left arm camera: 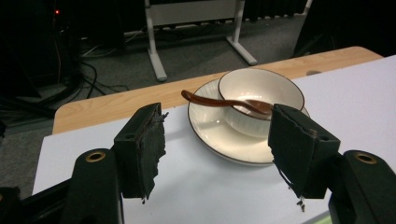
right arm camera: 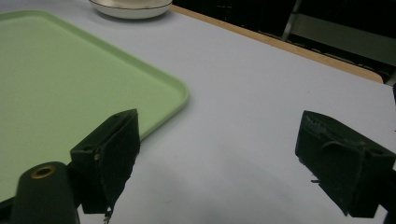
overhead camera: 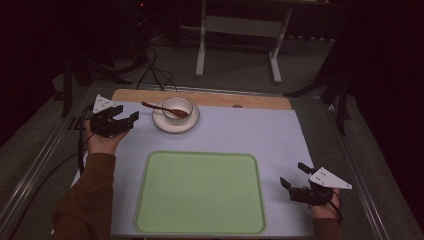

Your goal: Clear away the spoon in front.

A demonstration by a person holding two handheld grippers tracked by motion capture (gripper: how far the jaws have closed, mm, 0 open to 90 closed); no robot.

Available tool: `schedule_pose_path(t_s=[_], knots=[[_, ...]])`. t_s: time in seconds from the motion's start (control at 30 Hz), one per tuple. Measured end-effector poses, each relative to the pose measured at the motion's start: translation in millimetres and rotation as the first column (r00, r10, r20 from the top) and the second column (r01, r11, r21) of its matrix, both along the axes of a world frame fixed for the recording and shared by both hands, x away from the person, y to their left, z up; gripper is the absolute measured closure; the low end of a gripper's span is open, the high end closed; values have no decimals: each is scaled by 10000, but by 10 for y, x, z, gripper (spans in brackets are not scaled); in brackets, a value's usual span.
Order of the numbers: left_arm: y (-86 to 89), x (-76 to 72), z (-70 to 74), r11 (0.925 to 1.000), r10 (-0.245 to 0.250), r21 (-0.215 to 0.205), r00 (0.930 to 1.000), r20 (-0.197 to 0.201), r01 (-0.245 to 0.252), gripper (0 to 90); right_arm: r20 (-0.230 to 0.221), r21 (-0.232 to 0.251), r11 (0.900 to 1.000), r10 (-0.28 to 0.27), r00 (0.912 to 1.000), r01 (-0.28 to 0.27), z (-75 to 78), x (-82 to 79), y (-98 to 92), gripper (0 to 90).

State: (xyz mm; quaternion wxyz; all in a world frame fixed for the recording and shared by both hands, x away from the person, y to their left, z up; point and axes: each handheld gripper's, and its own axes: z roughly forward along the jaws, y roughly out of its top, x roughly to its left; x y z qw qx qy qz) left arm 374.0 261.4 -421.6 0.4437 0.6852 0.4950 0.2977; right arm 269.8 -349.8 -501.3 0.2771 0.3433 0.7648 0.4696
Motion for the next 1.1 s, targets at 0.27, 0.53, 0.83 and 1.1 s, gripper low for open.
schedule_pose_path(t_s=[0.27,0.53,0.83,1.1], knots=[[-7,126,-27,10000,-30,-27,10000,-43,30,356,4,-10,10000,10,10000,-10,0,2,-1,138],[-4,265,-70,9992,-12,-398,10000,52,14,363,3,-3,10000,25,10000,-25,2,1,-2,138],[-15,453,-113,9989,33,-466,9999,-98,-37,363,-7,-9,10000,55,10000,-55,1,1,-3,139],[-23,657,-230,9993,-36,-377,9986,-524,16,393,-53,-59,10000,78,10000,-79,-3,2,2,138]])
